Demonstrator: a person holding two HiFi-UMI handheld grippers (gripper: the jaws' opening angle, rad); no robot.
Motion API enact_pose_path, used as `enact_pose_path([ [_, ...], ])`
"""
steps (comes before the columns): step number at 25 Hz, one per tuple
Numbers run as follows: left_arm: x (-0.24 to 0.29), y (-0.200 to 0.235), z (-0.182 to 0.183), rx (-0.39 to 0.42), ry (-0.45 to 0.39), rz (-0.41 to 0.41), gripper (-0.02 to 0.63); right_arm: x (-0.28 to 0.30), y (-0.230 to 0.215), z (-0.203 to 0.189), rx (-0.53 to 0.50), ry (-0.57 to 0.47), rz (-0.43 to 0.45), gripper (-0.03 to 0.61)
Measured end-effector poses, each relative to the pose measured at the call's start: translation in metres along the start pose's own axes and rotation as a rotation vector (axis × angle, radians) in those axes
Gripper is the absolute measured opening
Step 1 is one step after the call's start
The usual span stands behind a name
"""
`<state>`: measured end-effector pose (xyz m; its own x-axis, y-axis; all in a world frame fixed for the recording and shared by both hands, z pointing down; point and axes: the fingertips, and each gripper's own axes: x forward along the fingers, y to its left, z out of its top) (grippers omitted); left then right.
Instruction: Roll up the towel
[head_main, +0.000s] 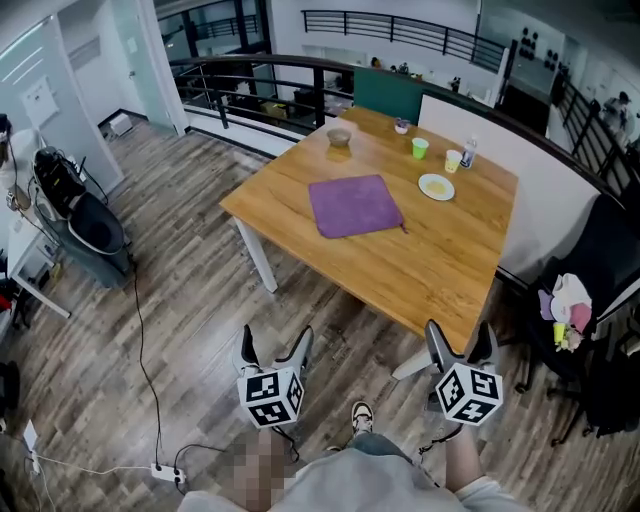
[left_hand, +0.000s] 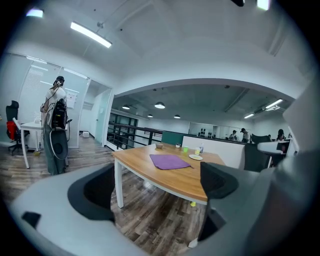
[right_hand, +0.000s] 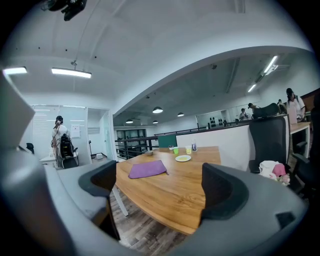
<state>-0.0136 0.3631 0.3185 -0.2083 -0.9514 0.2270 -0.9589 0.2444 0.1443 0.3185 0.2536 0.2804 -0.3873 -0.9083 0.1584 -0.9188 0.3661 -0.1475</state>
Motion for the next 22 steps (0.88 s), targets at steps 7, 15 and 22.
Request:
enact_pose_path([
  [7,0.058,-0.011,0.011,-0.021,0.000,0.048,0.529,0.083,-0.014,0.018,-0.008,0.013,0.070,0.537],
  [15,0.103,-0.012,0.026,-0.054,-0.002,0.126,0.529,0.156,-0.029,0.038,-0.009,0.034,0.134,0.523],
  [22,0.128,-0.015,0.024,-0.058,0.022,0.144,0.529,0.197,-0.040,0.032,0.021,0.051,0.151,0.515],
])
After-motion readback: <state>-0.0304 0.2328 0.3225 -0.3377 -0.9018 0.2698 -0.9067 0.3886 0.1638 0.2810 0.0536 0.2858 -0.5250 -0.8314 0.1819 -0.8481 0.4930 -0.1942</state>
